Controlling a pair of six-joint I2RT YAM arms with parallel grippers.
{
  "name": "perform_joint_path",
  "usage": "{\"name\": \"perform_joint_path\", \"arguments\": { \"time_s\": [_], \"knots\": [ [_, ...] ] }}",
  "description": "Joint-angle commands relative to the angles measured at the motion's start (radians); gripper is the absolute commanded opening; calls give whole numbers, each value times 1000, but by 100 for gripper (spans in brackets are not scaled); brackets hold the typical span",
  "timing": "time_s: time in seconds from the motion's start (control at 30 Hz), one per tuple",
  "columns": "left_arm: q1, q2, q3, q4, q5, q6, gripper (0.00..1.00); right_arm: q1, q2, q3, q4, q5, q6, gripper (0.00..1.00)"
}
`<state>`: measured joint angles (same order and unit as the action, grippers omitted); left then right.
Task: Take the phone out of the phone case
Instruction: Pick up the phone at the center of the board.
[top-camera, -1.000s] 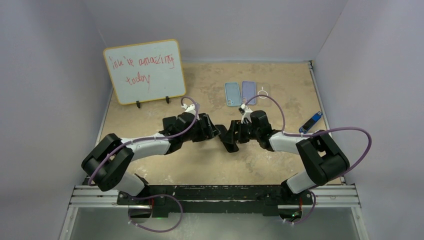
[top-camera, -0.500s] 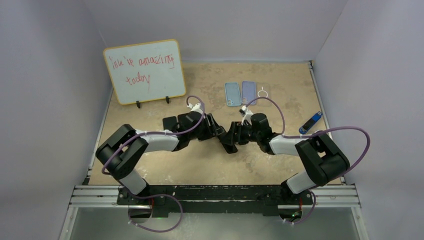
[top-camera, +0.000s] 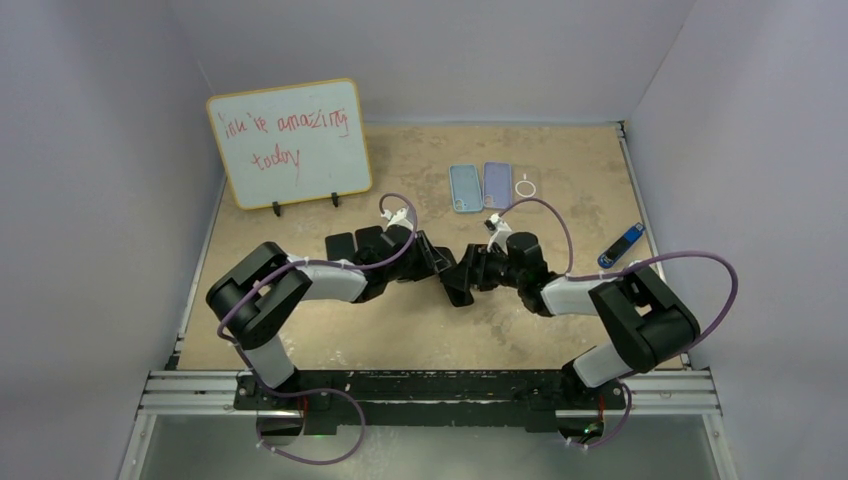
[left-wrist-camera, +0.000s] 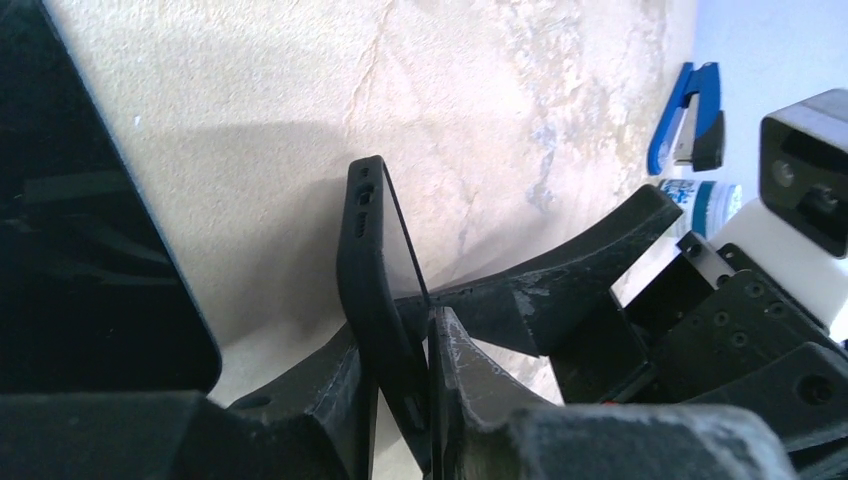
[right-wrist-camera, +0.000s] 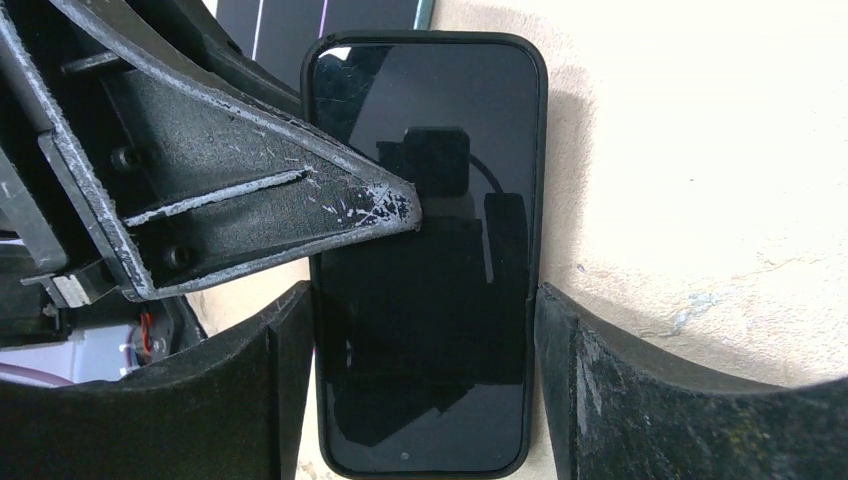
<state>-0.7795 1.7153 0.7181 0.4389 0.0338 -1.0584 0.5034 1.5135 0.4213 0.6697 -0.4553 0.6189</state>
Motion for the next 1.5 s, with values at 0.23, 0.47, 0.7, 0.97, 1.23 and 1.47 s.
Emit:
{"name": "perform_joint_path", "arguments": {
  "time_s": [0.23,0.47,0.7,0.97,1.23,1.47],
  "knots": [
    [15,-89,-55,175,-15,79,0,14,-118,-88,213,-3,21,52],
    [46,-188,-100,191,-15,111,0,12,-292,-144,172,104,-21,80],
    [83,-284,-155,240,-8,118,0,13,-410,-182,200,145,-27,92],
    [105,-388,-224,343,-15,100,0,13,-406,-239,355,80,41,99],
    [120,-451,-307,500,-19,18,0,14,-386,-263,491,32,83,99],
    [120,-476,-343,591,-32,-57,0,14,-357,-269,555,-1,102,96]
  ]
}}
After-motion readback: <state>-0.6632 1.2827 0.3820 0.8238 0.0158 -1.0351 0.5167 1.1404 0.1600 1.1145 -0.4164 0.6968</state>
